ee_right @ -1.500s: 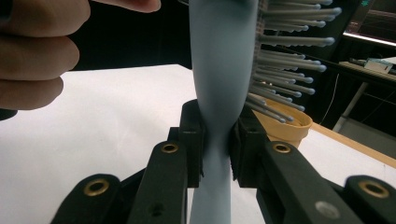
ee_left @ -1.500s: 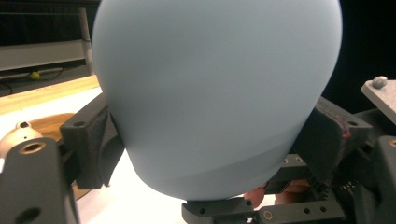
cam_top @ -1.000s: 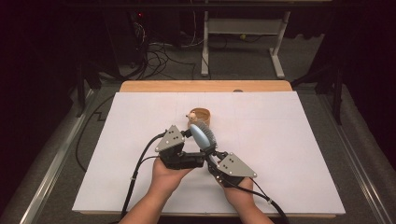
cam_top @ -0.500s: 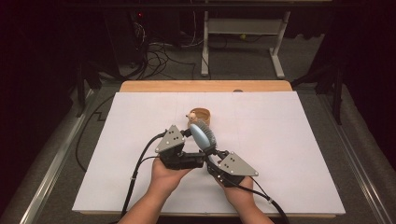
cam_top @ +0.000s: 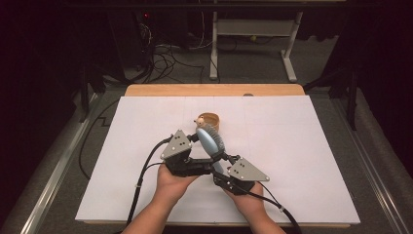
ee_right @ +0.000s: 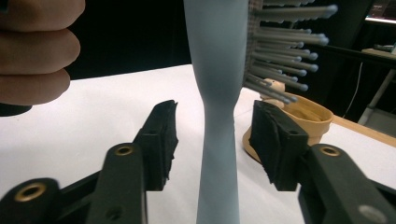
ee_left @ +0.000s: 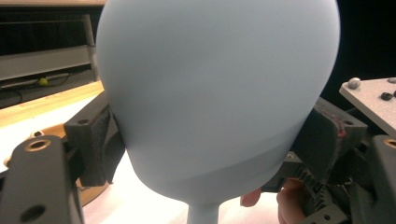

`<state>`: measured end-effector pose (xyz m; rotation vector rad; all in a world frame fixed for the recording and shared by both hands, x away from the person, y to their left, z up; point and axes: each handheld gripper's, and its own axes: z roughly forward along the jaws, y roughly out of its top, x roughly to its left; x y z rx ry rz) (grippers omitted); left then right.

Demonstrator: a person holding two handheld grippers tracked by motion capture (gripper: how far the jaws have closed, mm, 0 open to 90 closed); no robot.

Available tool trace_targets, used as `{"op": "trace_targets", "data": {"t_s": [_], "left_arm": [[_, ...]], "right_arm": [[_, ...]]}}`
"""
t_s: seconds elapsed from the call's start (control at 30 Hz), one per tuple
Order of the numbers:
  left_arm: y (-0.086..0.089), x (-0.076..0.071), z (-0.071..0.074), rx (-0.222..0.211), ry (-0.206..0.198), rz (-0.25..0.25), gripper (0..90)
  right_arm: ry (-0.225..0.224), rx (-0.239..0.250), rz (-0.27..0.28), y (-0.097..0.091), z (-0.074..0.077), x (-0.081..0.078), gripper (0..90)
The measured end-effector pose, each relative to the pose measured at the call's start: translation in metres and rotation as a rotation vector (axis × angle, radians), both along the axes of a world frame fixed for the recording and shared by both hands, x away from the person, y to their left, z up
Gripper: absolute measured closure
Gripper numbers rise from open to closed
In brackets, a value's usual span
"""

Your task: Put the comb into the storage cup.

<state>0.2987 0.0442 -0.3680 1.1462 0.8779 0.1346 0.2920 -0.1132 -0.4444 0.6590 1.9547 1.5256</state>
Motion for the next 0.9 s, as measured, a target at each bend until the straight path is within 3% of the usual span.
{"op": "trace_targets", "data": {"t_s": [0.43, 0.8, 0.9], "left_arm": [[0.005, 0.000, 0.002, 0.008, -0.008, 0.008, 20.6], [0.011, 0.001, 0.001, 0.014, -0.012, 0.020, 20.5], [0.014, 0.001, 0.000, 0.011, -0.011, 0.024, 20.6]], "right_arm": [[0.071, 0.010, 0.015, -0.001, 0.000, 0.005, 20.1], [0.095, 0.026, -0.008, -0.004, 0.000, 0.007, 0.6], [0.101, 0.035, -0.003, -0.005, 0.000, 0.008, 0.0]]}}
